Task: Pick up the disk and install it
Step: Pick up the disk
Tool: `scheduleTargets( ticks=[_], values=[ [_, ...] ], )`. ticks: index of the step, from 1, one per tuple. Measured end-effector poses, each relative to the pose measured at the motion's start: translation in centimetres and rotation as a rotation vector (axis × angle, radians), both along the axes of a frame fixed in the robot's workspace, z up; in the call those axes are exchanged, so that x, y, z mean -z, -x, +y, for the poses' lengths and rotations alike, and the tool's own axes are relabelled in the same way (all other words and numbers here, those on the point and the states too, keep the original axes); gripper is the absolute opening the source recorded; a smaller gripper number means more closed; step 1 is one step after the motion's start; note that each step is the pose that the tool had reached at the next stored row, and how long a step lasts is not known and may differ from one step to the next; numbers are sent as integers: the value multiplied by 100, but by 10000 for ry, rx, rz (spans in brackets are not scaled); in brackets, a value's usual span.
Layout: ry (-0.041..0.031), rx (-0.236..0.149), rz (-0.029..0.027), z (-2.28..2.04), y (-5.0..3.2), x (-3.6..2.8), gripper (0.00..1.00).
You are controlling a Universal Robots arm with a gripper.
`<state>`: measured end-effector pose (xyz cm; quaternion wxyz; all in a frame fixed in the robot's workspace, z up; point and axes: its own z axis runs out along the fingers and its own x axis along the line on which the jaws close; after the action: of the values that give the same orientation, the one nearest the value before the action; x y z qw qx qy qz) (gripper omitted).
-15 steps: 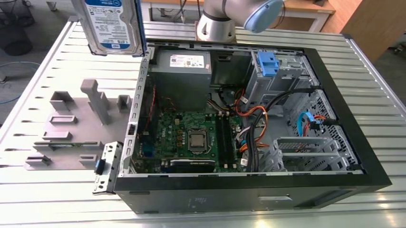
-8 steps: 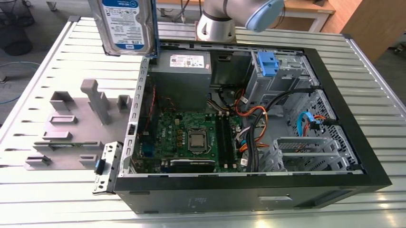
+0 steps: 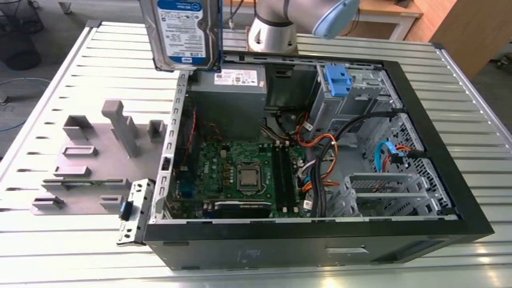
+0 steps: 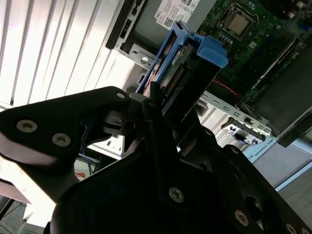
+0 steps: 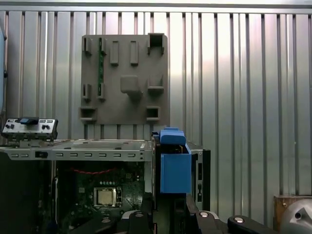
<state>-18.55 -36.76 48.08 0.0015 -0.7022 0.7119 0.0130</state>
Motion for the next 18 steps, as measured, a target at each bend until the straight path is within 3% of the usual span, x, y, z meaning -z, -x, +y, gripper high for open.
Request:
scheduleTargets(
  ticks=[18],
  values=[
    [0, -1, 10, 0, -816, 0, 35]
  ],
)
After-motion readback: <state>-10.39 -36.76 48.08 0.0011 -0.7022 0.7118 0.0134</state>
